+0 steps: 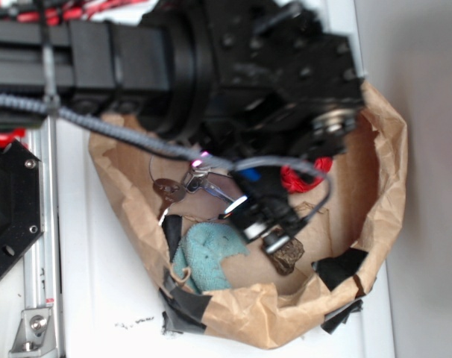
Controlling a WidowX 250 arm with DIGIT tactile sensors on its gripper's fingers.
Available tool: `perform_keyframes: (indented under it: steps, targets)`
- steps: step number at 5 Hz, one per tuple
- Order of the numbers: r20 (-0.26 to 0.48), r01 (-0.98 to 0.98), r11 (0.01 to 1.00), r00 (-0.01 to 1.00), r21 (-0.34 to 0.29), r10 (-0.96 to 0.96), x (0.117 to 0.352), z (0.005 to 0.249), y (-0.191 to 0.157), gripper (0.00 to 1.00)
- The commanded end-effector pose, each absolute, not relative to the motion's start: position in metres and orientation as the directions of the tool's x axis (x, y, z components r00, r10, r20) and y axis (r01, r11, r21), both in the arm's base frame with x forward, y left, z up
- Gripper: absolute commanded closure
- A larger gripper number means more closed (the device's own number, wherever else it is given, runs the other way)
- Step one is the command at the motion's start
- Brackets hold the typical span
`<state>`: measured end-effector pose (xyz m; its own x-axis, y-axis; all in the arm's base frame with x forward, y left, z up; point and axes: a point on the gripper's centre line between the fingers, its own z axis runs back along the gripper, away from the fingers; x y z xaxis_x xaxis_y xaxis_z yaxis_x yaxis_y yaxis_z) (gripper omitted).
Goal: Grab the blue cloth.
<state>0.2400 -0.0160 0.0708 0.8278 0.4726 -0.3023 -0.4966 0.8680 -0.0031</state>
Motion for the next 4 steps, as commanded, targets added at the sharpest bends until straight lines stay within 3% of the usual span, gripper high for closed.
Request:
perform_keyframes:
  steps: [1, 3, 4]
  targets:
    - [-0.286, -0.515, 0.835, 0.843, -0.190, 0.455, 0.231, 0.059, -0.050, 0.00]
    - [-0.332, -0.473, 0.834, 0.864, -0.284, 0.378, 0.219, 0.029, -0.088, 0.00]
    - [-0.306, -0.460, 0.842, 0.875, -0.282, 0.376, 0.209, 0.010, -0.099, 0.08]
